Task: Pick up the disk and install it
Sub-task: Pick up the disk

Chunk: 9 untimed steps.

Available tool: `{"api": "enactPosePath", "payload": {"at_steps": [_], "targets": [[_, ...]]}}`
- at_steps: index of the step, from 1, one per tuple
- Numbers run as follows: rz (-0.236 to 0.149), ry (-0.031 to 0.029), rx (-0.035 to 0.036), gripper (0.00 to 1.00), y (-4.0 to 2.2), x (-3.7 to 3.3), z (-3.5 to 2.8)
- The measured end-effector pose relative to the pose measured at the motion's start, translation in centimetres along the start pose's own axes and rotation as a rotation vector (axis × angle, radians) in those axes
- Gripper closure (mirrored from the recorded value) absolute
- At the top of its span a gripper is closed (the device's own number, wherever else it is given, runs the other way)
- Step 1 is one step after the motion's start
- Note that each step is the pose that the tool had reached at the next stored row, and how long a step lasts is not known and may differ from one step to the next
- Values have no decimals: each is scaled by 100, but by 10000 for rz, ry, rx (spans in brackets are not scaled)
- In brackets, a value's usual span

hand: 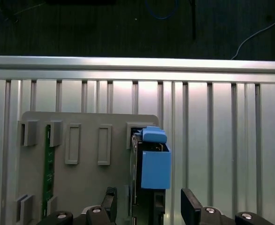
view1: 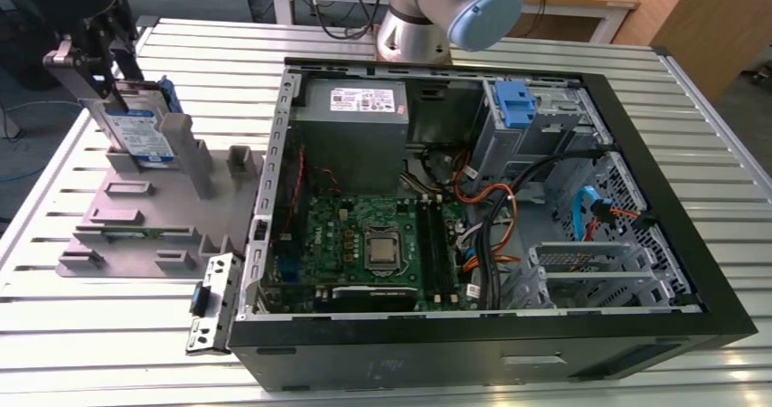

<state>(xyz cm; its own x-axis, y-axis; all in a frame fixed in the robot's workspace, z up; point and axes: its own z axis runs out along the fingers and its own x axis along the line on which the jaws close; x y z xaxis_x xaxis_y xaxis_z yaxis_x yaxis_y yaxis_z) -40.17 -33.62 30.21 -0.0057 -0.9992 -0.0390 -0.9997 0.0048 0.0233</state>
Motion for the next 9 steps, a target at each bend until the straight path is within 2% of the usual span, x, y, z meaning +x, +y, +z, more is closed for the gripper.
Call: {"api": "enactPosePath", "payload": {"at_steps": [9], "targets": [[-13, 6, -3, 35, 0, 11, 6]]}}
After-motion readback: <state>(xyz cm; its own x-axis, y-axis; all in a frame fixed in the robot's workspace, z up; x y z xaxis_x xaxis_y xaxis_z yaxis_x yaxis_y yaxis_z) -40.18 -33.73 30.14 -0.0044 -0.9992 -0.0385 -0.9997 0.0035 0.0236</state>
